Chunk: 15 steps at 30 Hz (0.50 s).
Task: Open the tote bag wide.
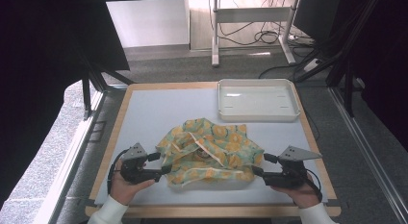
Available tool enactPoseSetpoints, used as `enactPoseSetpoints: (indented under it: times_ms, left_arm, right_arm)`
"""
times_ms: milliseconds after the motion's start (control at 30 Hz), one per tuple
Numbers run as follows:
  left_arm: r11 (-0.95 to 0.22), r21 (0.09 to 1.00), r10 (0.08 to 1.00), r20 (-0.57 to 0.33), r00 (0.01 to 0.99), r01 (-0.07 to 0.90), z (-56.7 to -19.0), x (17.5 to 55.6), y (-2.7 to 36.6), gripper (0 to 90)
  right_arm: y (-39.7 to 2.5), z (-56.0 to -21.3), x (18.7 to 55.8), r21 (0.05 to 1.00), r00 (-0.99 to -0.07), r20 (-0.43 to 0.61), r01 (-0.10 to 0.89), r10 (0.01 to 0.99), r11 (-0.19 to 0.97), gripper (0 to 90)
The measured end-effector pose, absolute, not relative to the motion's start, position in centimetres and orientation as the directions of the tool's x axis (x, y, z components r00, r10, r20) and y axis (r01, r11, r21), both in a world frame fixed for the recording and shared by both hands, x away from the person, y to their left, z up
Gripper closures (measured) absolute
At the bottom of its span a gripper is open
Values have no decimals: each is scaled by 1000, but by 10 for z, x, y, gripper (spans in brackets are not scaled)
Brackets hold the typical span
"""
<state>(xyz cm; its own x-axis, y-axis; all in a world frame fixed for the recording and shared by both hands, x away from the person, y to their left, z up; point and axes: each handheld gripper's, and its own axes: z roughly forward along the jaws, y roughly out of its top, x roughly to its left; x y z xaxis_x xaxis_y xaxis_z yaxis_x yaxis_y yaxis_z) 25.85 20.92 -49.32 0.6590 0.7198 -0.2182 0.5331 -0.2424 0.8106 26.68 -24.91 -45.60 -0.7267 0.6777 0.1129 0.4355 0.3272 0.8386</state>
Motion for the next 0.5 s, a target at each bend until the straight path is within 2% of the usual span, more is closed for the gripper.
enactPoseSetpoints:
  times_ms: [267,500]
  left_arm:
    - [-260,804,732,-197,652,535,-493,265,205,286]
    - [-332,776,724,-155,672,537,-502,270,195,301]
  right_arm:
    - [-235,-448,272,840,-745,86,412,661,355,290]
    - [-214,-449,278,831,-774,69,394,629,393,277]
